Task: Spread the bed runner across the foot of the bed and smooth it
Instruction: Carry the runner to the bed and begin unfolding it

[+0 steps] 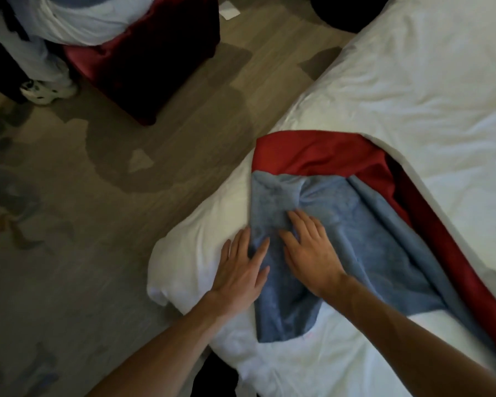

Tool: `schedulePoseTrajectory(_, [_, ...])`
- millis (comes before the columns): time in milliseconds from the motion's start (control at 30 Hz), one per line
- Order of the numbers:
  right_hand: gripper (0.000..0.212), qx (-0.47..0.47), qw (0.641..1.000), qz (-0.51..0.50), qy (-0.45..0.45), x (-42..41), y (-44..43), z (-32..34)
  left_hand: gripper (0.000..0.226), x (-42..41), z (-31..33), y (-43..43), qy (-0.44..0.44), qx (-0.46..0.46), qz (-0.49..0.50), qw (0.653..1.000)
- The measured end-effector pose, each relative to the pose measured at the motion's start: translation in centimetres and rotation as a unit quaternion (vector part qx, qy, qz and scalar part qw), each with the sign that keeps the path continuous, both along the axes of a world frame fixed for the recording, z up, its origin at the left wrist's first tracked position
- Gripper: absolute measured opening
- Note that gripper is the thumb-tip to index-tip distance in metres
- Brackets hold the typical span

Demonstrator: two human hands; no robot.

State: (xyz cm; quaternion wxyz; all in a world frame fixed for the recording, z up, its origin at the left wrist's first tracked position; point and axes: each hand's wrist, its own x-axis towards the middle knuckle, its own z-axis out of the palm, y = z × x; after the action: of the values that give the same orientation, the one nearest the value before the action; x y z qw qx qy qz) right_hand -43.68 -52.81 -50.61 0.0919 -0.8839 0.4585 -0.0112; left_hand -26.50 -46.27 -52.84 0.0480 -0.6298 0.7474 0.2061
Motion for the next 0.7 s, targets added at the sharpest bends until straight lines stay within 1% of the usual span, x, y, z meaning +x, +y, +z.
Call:
schedulePoseTrajectory(133, [0.032, -0.009, 1.0, -0.022, 0.001, -1.5, 5.5, -1.2, 0.063, 0.4, -0.2, 3.0, -0.012, 0.007, -0.037, 0.999])
schedulePoseTrajectory(300, [0.033, -0.013, 1.0, 0.012, 0.016, -2.5, 11.5, -1.9, 0.07, 0.6, 0.3, 6.3, -0.025, -0.025, -0.096, 0.995])
schedulePoseTrajectory(400, [0.026, -0.012, 0.999, -0.031, 0.021, -2.4, 14.1, -1.8, 0.074, 0.4, -0.1, 8.1, -0.021, -0.049, -0.158, 0.986])
schedulePoseTrajectory(433, [0.028, -0.005, 0.999, -0.044, 0.023, -2.4, 14.9, -1.8, 0.074, 0.3, -0.3, 8.7, -0.026, -0.057, -0.178, 0.982])
schedulePoseTrajectory(533, [0.046, 0.029, 0.997, -0.059, 0.028, -2.8, 17.1, -1.5, 0.071, -0.3, -0.6, 9.9, -0.064, -0.051, -0.23, 0.97])
schedulePoseTrajectory(567, [0.049, 0.035, 0.997, -0.057, 0.033, -2.9, 17.6, -1.4, 0.07, -0.5, -0.8, 10.1, -0.076, -0.051, -0.239, 0.967])
schedulePoseTrajectory(700, [0.039, 0.006, 0.997, -0.057, 0.053, -2.1, 17.6, -1.3, 0.06, -1.0, -1.5, 10.0, -0.092, -0.044, -0.242, 0.965])
